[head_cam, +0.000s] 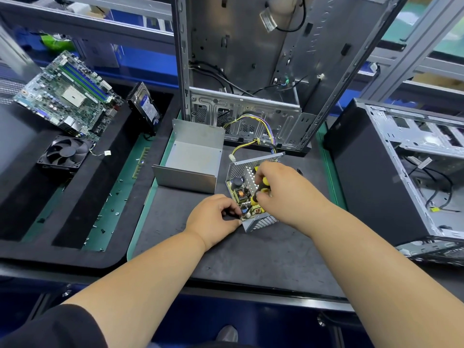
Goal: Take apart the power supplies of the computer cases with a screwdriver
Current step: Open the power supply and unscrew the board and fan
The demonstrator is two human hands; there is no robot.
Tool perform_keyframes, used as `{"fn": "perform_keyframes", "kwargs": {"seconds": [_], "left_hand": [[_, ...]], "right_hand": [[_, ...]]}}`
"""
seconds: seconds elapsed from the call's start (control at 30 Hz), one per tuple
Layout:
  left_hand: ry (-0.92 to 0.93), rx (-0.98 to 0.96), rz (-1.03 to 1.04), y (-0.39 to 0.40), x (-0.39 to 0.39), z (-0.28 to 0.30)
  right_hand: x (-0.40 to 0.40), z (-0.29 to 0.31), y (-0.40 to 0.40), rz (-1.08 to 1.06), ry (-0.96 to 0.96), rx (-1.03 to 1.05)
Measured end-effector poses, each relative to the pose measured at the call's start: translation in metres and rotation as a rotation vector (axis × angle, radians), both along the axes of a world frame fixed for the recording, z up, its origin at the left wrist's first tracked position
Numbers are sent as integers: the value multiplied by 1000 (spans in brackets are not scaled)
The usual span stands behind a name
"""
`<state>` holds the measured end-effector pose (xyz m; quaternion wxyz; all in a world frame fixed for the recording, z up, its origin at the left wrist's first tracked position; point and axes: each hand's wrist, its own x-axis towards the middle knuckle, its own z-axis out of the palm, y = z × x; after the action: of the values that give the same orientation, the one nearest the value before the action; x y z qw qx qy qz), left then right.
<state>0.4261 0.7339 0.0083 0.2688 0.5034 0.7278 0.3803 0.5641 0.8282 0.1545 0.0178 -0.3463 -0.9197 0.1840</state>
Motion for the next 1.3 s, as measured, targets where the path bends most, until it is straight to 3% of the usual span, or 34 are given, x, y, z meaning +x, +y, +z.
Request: {"fn": "perform_keyframes", "kwargs": {"seconds": [0.2, 0.6, 0.8, 1.13, 1.3], "left_hand": [[-13, 0, -14, 0, -1, -2], [-13, 2, -11, 1, -2, -2], [-2, 1, -12, 1, -1, -2], [14, 15, -3, 0, 0, -1], [9, 17, -9, 0, 0, -2]], "right_hand": [[0, -2, -3, -13, -131, 165], [0, -4, -1, 8, 37, -8], [0, -3, -3, -18, -98, 198], [4, -3, -5, 17, 29, 24], [2, -3, -6, 22, -62, 205]]}}
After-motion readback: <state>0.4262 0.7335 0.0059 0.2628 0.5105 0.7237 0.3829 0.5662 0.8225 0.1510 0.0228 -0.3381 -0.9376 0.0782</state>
